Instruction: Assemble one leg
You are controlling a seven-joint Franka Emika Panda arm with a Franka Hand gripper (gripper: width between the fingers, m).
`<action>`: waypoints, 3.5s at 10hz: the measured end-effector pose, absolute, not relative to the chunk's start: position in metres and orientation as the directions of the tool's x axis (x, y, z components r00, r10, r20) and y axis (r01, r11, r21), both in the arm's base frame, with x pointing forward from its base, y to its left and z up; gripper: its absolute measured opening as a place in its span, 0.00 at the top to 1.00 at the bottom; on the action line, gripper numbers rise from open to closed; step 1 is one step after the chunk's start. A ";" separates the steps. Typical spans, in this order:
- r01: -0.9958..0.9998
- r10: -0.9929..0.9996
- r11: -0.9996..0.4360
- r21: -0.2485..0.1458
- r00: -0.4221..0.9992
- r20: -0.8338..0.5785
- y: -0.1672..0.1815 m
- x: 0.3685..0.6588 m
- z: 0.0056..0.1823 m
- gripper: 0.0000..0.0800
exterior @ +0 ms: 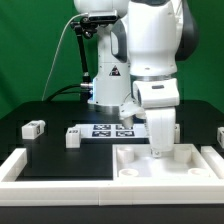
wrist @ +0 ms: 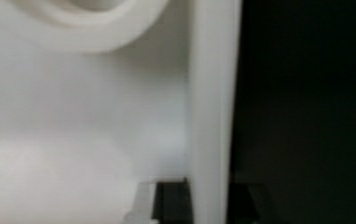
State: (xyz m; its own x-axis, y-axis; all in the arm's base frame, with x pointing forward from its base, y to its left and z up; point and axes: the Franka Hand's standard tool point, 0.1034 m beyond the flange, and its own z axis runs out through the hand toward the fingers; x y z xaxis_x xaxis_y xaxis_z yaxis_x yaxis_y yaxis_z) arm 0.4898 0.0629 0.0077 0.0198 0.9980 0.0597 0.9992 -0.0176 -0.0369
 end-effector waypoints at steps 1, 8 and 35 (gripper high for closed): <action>0.999 0.998 -0.023 -0.038 0.026 0.061 0.073 0.489 0.008 0.93; 0.997 0.997 -0.053 -0.050 0.056 0.052 0.072 0.488 0.007 0.56; 0.524 0.523 -0.850 -0.053 0.852 0.033 0.183 0.454 0.062 0.19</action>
Offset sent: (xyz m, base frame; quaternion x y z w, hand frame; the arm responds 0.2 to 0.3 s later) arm 0.0000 0.0000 0.0000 0.0000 0.0000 0.0000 1.0000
